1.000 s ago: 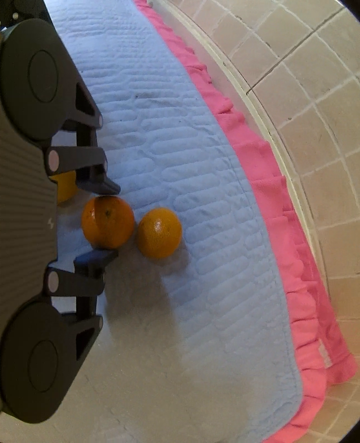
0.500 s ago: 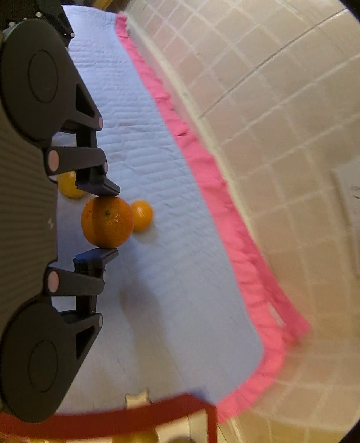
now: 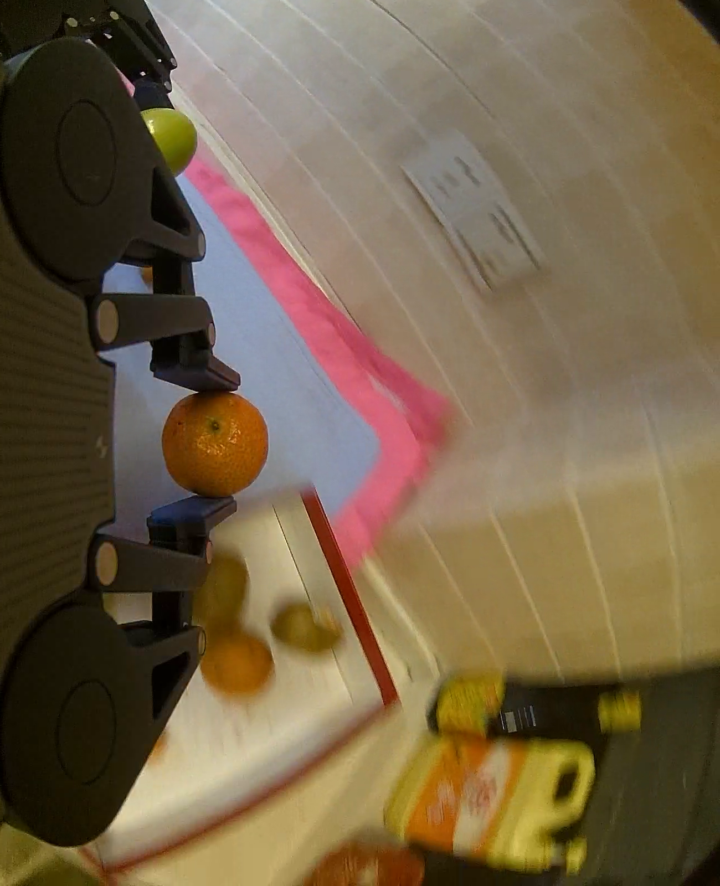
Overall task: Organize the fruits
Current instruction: 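Carry the apple and tangerine into the white tray and open both tools, then move both open tools back over the fruit on the blue mat, then grasp a tangerine with the left tool while the right tool grasps a green apple, then carry the tangerine and apple into the white tray and release both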
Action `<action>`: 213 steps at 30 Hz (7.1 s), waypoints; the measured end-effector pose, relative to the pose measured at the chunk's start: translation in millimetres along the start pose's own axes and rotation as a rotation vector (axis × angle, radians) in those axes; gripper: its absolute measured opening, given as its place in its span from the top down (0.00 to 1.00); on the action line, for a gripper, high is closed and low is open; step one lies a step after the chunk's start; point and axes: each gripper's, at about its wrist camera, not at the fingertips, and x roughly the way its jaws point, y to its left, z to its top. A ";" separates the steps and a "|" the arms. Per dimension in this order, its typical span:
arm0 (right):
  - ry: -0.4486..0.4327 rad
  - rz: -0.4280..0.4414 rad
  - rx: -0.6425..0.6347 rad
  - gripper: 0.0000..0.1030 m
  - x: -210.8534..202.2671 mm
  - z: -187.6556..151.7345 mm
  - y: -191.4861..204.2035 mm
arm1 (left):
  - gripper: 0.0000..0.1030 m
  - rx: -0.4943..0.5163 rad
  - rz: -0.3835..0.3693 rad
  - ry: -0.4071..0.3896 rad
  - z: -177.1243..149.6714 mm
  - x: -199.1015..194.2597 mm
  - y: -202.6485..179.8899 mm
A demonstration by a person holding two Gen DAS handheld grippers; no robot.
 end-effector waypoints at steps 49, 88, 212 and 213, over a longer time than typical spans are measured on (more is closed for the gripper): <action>0.201 -0.272 0.182 0.58 121.1 -21.1 -165.2 | 0.36 0.159 -0.255 0.450 -11.8 234.4 -148.1; -0.075 0.032 -0.095 0.24 11.1 27.9 46.0 | 0.23 -0.241 0.520 0.053 -48.1 -141.0 104.6; 0.319 -0.198 -0.154 0.54 67.2 -72.0 -146.5 | 0.55 -0.072 -0.247 0.571 -25.1 263.7 -155.7; 0.328 -0.201 -0.152 0.54 69.5 -72.8 -147.5 | 0.55 -0.072 -0.246 0.572 -24.8 263.8 -155.4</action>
